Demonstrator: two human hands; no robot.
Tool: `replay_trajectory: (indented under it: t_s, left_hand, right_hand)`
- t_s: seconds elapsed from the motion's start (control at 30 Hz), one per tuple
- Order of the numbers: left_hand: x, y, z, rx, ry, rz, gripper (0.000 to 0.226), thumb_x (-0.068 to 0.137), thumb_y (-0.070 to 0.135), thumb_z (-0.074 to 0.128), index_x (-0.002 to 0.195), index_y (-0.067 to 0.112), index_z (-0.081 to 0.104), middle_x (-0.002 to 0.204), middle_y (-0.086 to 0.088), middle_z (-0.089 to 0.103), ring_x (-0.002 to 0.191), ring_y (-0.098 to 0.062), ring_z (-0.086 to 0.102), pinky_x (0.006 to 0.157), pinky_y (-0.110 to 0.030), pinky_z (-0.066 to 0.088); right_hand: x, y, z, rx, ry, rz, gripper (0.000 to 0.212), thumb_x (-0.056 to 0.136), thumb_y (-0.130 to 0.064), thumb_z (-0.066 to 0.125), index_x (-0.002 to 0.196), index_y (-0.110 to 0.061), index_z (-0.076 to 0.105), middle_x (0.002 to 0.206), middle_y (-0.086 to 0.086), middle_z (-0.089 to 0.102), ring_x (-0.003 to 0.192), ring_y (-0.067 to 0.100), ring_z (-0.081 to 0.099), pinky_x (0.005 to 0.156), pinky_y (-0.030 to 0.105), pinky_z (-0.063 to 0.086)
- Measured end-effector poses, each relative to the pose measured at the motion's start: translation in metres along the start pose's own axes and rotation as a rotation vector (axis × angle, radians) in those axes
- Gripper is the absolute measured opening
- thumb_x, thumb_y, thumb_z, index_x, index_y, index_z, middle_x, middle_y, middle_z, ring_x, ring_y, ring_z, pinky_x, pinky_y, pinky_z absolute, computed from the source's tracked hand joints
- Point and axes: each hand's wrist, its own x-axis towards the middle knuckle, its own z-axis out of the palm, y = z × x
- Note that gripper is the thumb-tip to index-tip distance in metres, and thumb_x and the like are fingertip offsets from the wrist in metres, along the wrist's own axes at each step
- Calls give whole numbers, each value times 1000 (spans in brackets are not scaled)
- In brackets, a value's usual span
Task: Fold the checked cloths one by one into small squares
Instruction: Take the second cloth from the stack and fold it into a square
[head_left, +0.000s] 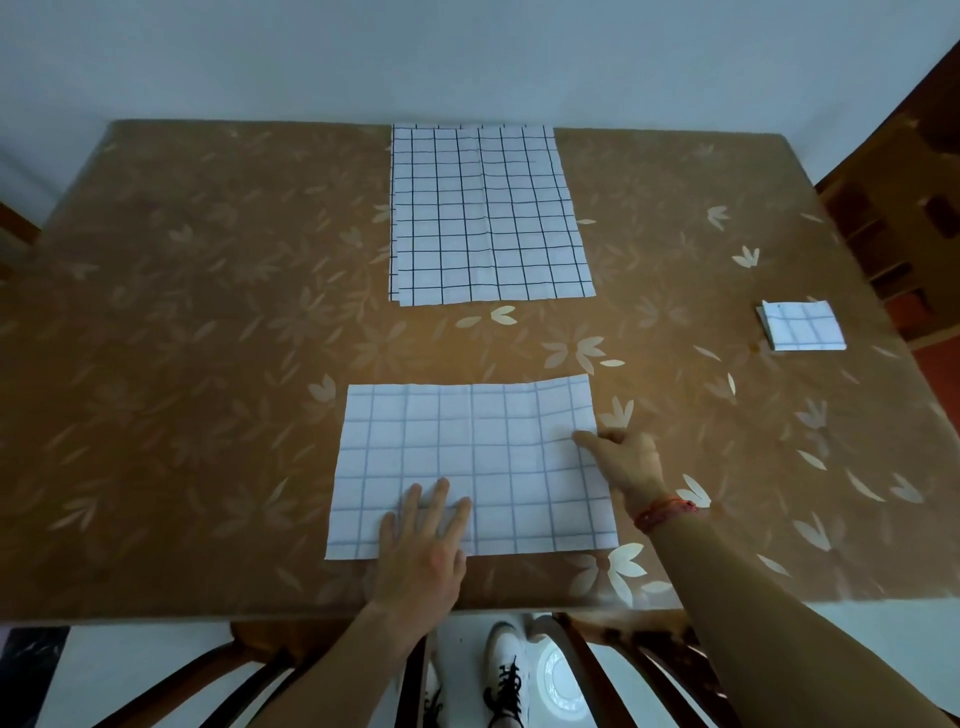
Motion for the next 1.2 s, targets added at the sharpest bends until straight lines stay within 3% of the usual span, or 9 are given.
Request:
replay_trajectory:
  t_s: [0.23,0.43,0.63,0.77,0.87,0.93,1.03,1.1,1.2]
  left_hand:
    - [2,-4,-4,-25,45,32,67,85,33,59,145,22,33,157,-10,24,144,-34,21,110,-53,32]
    - [3,14,-12,-80,121,134,73,74,36,74,139,14,47,146,-12,44,135,-29,41,107,-40,31]
    - [7,35,-13,-123,90,178,82,67,42,78,136,11,48,137,-11,52,128,-26,48,100,-41,46]
    - [5,40,-16,-96,125,135,77,63,41,82,128,8,57,124,-12,61,112,-27,59,92,-40,52]
    - [2,36,-16,-86,111,121,71,60,36,83,121,10,60,114,-10,64,106,-26,60,89,-41,52]
    - [-2,32,-17,-92,82,107,70,51,30,85,115,11,63,108,-9,65,101,-26,61,88,-40,52]
    - [-6,27,-20,-108,112,104,65,46,16,86,108,12,68,101,-6,68,93,-24,64,83,-38,53]
    - [-9,22,-22,-120,144,114,66,44,10,85,108,13,69,101,-4,70,92,-21,66,83,-36,54]
    - [-14,13,-23,-134,166,166,72,39,8,88,108,13,70,101,-2,71,92,-18,68,82,-32,54]
  right_hand:
    - [-4,12,-3,45,44,-10,4,79,-13,75,79,-9,72,75,-1,70,75,19,67,59,25,50]
    - [-23,25,-7,271,152,100,9,78,-12,74,71,-8,69,77,8,72,78,27,69,75,43,59]
    - [-46,28,-10,592,222,229,15,80,-2,70,71,-1,58,67,11,62,62,27,63,49,28,50]
    - [-72,26,-1,758,-21,282,9,82,10,62,84,4,55,62,16,53,41,25,56,37,25,44]
    - [-83,31,2,722,-184,291,13,83,11,62,95,9,60,76,19,64,61,26,70,46,27,53]
    - [-88,34,2,685,-300,239,19,82,10,63,100,6,61,84,18,62,65,24,68,50,28,52]
    - [-94,37,-4,697,-502,181,46,73,2,71,116,-1,55,85,10,60,64,20,57,59,29,47]
    - [-95,39,-10,694,-622,159,61,69,0,68,128,-7,51,87,6,67,72,23,65,65,30,49]
    - [-89,47,-15,671,-564,141,72,69,16,53,132,-18,48,112,20,69,104,40,67,69,32,52]
